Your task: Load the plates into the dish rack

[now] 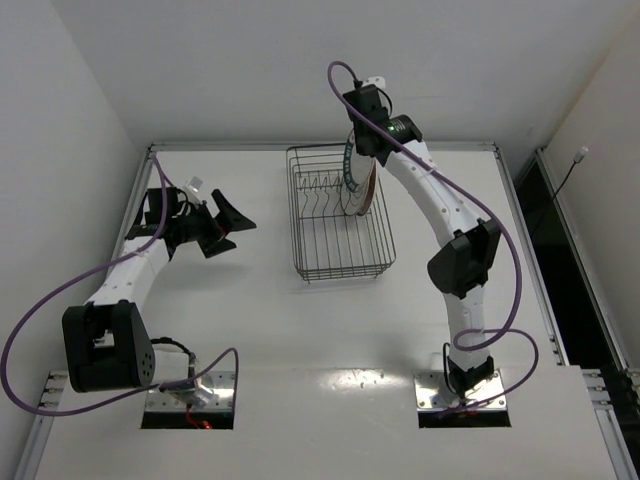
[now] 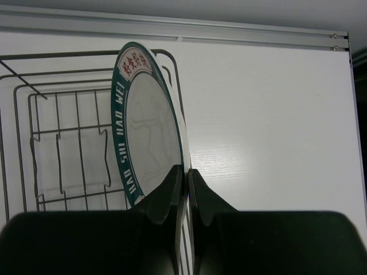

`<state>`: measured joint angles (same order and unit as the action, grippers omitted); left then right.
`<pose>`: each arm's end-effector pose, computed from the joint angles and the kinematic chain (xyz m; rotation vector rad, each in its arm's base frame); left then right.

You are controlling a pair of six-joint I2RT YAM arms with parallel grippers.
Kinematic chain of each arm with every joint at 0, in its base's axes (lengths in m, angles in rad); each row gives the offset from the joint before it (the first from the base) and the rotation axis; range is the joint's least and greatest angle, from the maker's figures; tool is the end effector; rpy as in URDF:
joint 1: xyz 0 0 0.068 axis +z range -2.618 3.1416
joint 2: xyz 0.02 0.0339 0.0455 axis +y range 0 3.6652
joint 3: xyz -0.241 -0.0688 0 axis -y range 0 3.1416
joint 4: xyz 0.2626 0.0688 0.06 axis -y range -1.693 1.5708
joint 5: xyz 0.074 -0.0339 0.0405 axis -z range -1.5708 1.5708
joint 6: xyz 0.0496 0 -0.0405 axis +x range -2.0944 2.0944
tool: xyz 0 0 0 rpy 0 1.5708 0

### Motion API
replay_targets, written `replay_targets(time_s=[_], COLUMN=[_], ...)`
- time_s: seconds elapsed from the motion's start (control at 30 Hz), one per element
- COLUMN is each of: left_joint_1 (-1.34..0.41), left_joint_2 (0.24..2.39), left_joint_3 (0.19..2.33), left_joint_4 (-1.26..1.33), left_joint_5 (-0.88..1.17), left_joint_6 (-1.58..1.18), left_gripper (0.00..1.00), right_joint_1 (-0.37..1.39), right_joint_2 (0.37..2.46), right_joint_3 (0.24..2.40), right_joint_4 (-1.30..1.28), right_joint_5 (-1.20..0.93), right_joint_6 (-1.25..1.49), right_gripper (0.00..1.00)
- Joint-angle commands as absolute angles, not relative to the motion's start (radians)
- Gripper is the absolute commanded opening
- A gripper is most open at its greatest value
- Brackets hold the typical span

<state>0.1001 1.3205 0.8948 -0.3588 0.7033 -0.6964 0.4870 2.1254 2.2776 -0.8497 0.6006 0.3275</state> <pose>0.3051 -0.0016 0.2142 -0.5844 2.3152 -1.1155 0.4421 0.2024 0.3437 0.1362 2.1322 -0.2104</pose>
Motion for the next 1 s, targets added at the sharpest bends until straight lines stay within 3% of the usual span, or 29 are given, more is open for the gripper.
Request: replay_targets(time_s=[0.0, 0.67, 0.97], left_joint_1=[0.11, 0.161, 0.17], left_joint_2=[1.319, 1.292, 1.292], left_joint_3=[0.934, 0.934, 0.916], left_joint_4=[-0.35, -0.406, -0.374], left_joint_5=[0.718, 0.736, 0.767], left_joint_6=[-0.687, -0.638, -0.647], left_gripper=[0.98, 0.98, 0.98], right_joint_1=[0.492, 0.569, 0.551], right_joint_2=[2.091, 2.25, 2.105], right_joint_3=[2.298, 2.272, 2.322], right_joint_4=[-0.798, -0.864, -0.959], right_joint_5=[0.641, 0.597, 0.546], right_joint_6=[0.316, 0.339, 0.342], right_gripper=[0.0, 0.0, 0.35])
